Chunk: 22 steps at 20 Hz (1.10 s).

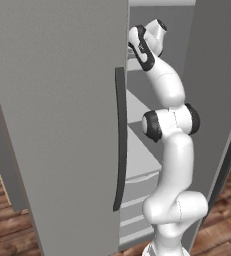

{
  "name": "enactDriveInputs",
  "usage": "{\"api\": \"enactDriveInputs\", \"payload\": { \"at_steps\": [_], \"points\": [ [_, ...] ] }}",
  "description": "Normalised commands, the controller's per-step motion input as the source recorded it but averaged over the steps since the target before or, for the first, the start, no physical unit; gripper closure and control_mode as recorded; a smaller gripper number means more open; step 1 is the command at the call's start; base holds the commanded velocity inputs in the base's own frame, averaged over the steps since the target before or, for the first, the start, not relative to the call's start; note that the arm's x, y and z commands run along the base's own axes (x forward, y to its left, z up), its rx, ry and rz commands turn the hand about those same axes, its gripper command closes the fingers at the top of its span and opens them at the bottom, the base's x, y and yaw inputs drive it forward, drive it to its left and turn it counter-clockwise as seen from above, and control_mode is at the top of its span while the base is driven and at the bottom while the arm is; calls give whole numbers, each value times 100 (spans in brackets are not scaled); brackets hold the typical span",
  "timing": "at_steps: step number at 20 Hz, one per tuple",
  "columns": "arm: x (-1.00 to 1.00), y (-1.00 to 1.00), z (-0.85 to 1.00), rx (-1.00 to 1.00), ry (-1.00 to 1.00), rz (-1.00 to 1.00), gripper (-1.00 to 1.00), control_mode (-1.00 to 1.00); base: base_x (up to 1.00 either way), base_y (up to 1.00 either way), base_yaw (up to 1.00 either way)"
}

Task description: Take the lemon wedge and lime out of the freezer and place them in the tupperware container on the counter. Then put the tupperware containing the vegetables back in the freezer.

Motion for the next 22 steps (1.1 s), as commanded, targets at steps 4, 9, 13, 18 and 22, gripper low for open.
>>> {"api": "enactDriveInputs", "payload": {
  "at_steps": [4,9,13,18,22],
  "points": [
    [-4,0,-8,0,-5,0,100,-100,0,0,0],
    [-54,-12,0,0,-21,0,100,-100,0,0,0],
    [-74,-6,0,0,-20,0,100,-100,0,0,0],
    [-99,0,-7,-3,-24,0,100,-100,0,0,0],
    [-100,3,-23,-6,-25,0,100,-100,0,0,0]
  ]
}}
